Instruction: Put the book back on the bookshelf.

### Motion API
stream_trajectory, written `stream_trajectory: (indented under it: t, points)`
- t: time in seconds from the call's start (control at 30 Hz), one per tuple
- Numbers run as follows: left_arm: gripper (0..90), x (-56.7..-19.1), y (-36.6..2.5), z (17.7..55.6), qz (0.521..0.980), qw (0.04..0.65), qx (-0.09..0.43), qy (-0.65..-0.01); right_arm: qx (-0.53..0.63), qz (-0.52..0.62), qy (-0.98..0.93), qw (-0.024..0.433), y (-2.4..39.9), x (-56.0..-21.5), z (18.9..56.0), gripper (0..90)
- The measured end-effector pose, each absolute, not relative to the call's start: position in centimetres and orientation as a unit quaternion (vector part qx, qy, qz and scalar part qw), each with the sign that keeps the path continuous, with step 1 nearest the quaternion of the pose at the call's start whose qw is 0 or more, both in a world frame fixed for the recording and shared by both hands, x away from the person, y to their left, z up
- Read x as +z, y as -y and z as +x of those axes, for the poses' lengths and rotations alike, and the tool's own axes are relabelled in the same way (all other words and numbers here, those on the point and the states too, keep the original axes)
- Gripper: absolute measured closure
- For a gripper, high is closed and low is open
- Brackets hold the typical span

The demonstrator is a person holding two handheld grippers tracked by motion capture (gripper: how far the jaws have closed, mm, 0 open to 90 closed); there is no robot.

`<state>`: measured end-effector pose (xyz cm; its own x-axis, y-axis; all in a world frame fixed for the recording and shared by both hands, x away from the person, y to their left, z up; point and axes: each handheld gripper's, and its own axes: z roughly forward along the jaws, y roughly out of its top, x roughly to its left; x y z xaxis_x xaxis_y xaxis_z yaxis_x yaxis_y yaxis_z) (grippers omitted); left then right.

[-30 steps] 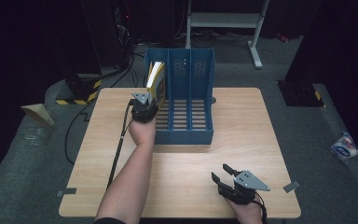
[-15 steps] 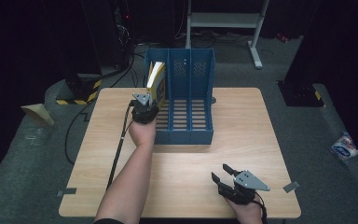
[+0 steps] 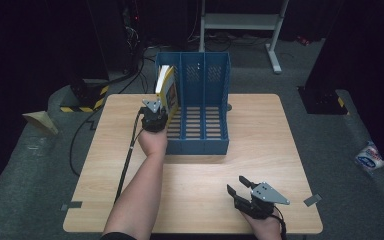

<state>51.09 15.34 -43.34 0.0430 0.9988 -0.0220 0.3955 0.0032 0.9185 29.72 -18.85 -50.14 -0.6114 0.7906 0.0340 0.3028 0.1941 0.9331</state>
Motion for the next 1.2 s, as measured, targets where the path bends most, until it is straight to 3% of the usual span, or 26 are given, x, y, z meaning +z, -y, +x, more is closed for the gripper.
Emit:
stream_trajectory:
  t: [0.27, 0.47, 1.2]
  points:
    - [75.5, -43.38, -15.30, 51.30, 0.598, 0.406, 0.370, -0.584, 0.515, 0.372, -0.735, 0.236, 18.83, -50.18, 29.73, 42.6]
    - [69.5, -43.54, -15.60, 51.50, 0.596, 0.413, 0.347, -0.595, 0.515, 0.370, -0.736, 0.236, 18.80, -50.18, 29.71, 42.5]
    - [58.9, -42.95, -15.66, 50.75, 0.603, 0.417, 0.354, -0.581, 0.516, 0.367, -0.737, 0.238, 18.57, -50.08, 29.63, 42.5]
